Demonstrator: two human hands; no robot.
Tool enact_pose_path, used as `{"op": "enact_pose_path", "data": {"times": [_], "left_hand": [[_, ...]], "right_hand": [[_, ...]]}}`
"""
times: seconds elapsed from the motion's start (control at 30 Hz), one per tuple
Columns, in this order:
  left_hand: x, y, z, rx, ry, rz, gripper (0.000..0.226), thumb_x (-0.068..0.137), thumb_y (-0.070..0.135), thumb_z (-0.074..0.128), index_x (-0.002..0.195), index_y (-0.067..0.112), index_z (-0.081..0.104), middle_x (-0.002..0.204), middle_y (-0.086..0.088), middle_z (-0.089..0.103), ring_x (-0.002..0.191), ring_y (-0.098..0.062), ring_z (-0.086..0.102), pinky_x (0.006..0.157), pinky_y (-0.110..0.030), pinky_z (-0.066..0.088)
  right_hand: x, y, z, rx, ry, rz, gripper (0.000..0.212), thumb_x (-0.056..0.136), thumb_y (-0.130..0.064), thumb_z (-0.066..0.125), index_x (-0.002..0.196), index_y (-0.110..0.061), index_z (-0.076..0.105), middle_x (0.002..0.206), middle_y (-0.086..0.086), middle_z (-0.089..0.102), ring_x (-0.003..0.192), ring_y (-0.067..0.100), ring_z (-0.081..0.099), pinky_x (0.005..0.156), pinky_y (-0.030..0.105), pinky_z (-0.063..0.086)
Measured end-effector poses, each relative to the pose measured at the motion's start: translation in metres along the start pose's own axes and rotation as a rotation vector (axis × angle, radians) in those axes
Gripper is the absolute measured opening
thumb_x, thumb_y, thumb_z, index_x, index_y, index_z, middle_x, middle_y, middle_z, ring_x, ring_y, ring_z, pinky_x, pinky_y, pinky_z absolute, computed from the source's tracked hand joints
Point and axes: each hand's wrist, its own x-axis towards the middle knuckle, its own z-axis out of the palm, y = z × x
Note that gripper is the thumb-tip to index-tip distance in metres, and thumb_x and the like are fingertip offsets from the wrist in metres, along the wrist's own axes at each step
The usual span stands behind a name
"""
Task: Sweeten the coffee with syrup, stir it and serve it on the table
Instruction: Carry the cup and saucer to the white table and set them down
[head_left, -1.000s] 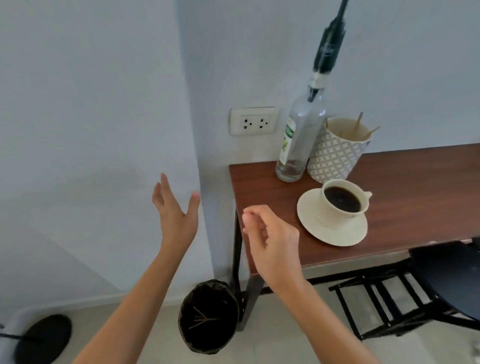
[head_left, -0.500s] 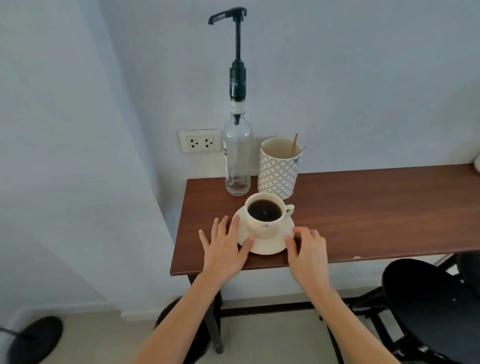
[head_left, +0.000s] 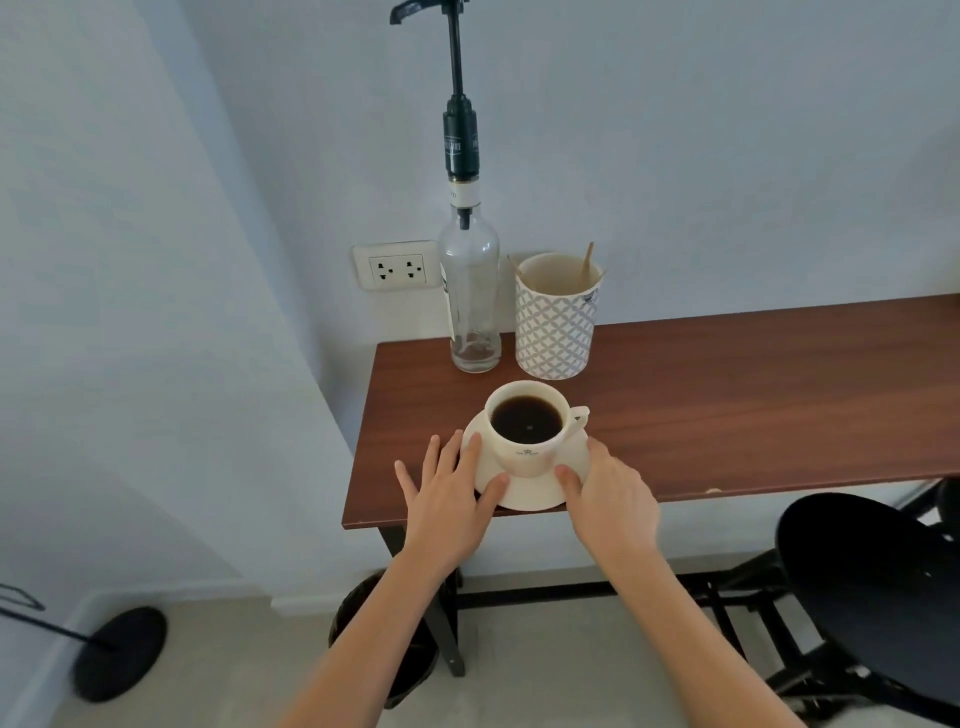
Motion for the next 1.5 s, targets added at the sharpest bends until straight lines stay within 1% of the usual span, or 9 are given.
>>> {"op": "enact_pose_path", "data": {"times": [0.13, 0.23, 0.4, 0.83, 0.9, 1.07, 1.23, 1.37, 1.5], "left_hand": [[-0.012, -0.004, 0.001, -0.001, -0.005, 0.022, 0.067, 0.102, 0.06, 0.029, 0.16, 0.03, 0.015, 0.169, 0.006, 0.017, 0.158, -0.024, 0.001, 0.119, -0.064, -0.009], [-0.02, -0.006, 0.001, 0.003, -0.006, 0.029, 0.067, 0.102, 0.061, 0.029, 0.159, 0.03, 0.016, 0.168, 0.005, 0.018, 0.158, -0.024, 0.002, 0.12, -0.064, -0.009], [-0.038, -0.007, 0.0, -0.026, -0.023, 0.051, 0.068, 0.101, 0.061, 0.028, 0.16, 0.03, 0.014, 0.169, 0.003, 0.015, 0.158, -0.023, -0.001, 0.12, -0.063, -0.009], [-0.088, 0.004, 0.003, -0.255, 0.068, -0.08, 0.068, 0.1, 0.058, 0.034, 0.16, 0.032, 0.012, 0.168, 0.007, 0.012, 0.157, -0.02, -0.004, 0.121, -0.058, -0.012], [-0.098, 0.007, 0.0, -0.4, 0.161, -0.077, 0.069, 0.099, 0.054, 0.041, 0.159, 0.03, 0.017, 0.165, 0.006, 0.018, 0.155, -0.02, 0.011, 0.127, -0.056, 0.005], [-0.134, 0.013, -0.01, -0.755, 0.338, -0.171, 0.074, 0.09, 0.05, 0.061, 0.155, 0.037, 0.027, 0.145, 0.019, 0.037, 0.135, 0.005, 0.04, 0.106, -0.012, 0.043], [-0.186, 0.005, -0.023, -0.873, 0.526, -0.339, 0.066, 0.086, 0.035, 0.078, 0.135, 0.053, 0.038, 0.134, 0.021, 0.049, 0.122, -0.019, 0.061, 0.095, -0.027, 0.058], [-0.243, -0.008, -0.034, -0.87, 0.656, -0.498, 0.071, 0.085, 0.025, 0.081, 0.141, 0.043, 0.04, 0.139, 0.007, 0.053, 0.115, -0.025, 0.066, 0.093, -0.043, 0.06], [-0.312, -0.028, -0.044, -0.887, 0.787, -0.603, 0.076, 0.086, 0.02, 0.08, 0.149, 0.032, 0.038, 0.139, 0.001, 0.053, 0.106, -0.024, 0.07, 0.08, -0.034, 0.062]], "right_hand": [[-0.014, 0.004, 0.004, 0.223, -0.059, 0.059, 0.041, 0.098, -0.026, 0.059, 0.135, -0.013, 0.047, 0.106, 0.008, 0.071, 0.1, 0.029, 0.067, 0.071, 0.033, 0.05], [-0.024, 0.007, 0.007, 0.699, -0.158, 0.218, 0.047, 0.097, -0.013, 0.062, 0.137, -0.022, 0.039, 0.097, 0.012, 0.071, 0.067, 0.023, 0.075, 0.05, 0.025, 0.057], [-0.04, 0.018, 0.013, 1.152, -0.253, 0.329, 0.059, 0.097, 0.002, 0.058, 0.14, -0.034, 0.039, 0.116, 0.023, 0.067, 0.086, 0.033, 0.077, 0.064, 0.037, 0.063], [-0.052, 0.033, 0.006, 1.244, -0.386, 0.25, 0.061, 0.094, 0.006, 0.06, 0.142, -0.029, 0.046, 0.094, 0.006, 0.079, 0.085, 0.035, 0.077, 0.059, 0.039, 0.064], [-0.049, 0.029, -0.001, 1.235, -0.45, 0.204, 0.062, 0.093, 0.006, 0.061, 0.142, -0.029, 0.047, 0.097, 0.006, 0.079, 0.084, 0.034, 0.077, 0.059, 0.039, 0.064], [-0.049, 0.013, -0.013, 1.191, -0.656, 0.089, 0.064, 0.092, 0.007, 0.063, 0.142, -0.028, 0.047, 0.116, 0.009, 0.069, 0.084, 0.032, 0.078, 0.058, 0.039, 0.064], [-0.07, -0.011, -0.005, 1.129, -0.848, 0.015, 0.062, 0.092, 0.008, 0.061, 0.142, -0.026, 0.048, 0.109, 0.002, 0.072, 0.085, 0.034, 0.078, 0.056, 0.038, 0.064], [-0.109, -0.039, 0.008, 1.077, -1.023, -0.051, 0.064, 0.093, 0.007, 0.06, 0.145, -0.027, 0.045, 0.127, 0.015, 0.065, 0.087, 0.035, 0.077, 0.057, 0.037, 0.064], [-0.165, -0.07, 0.024, 1.044, -1.173, -0.11, 0.065, 0.093, 0.007, 0.06, 0.146, -0.027, 0.045, 0.122, 0.018, 0.068, 0.087, 0.037, 0.077, 0.057, 0.038, 0.064]]}}
